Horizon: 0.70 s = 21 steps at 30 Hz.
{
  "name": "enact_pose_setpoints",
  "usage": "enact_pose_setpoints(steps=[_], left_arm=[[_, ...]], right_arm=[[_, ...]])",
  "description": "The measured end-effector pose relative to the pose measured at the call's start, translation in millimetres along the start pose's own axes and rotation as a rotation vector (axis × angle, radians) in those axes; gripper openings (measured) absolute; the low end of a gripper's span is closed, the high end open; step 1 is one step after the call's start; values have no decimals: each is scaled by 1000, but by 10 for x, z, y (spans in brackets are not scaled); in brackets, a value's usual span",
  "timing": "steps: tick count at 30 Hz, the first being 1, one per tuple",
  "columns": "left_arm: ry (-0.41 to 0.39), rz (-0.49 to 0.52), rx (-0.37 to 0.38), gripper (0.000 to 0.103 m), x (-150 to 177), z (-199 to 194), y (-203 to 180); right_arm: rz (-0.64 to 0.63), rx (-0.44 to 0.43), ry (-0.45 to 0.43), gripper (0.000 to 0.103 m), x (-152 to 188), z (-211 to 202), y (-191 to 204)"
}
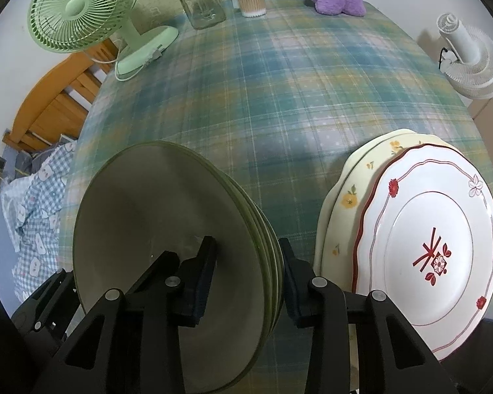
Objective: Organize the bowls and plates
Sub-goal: 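Grasp the rim of the nested bowl stack with both tools and lift, then carry the bowl stack with both tools over the plate stack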
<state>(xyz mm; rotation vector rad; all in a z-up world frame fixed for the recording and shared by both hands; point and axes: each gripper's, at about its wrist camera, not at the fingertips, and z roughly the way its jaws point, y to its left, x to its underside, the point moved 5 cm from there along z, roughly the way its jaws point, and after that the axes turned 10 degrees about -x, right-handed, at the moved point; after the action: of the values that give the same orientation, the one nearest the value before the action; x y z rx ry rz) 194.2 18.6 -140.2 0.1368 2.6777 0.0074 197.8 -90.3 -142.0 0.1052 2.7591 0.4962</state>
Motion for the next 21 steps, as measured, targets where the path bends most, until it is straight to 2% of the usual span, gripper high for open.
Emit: enact_pose_setpoints(steps=[6, 21], left_arm=[[25, -39, 26, 42, 18, -41, 17], [-22, -30, 49, 41, -76, -379, -54]], right_arm=[[-4, 18, -7, 41, -1, -44, 24], [8, 20, -48, 40, -14, -428, 63]])
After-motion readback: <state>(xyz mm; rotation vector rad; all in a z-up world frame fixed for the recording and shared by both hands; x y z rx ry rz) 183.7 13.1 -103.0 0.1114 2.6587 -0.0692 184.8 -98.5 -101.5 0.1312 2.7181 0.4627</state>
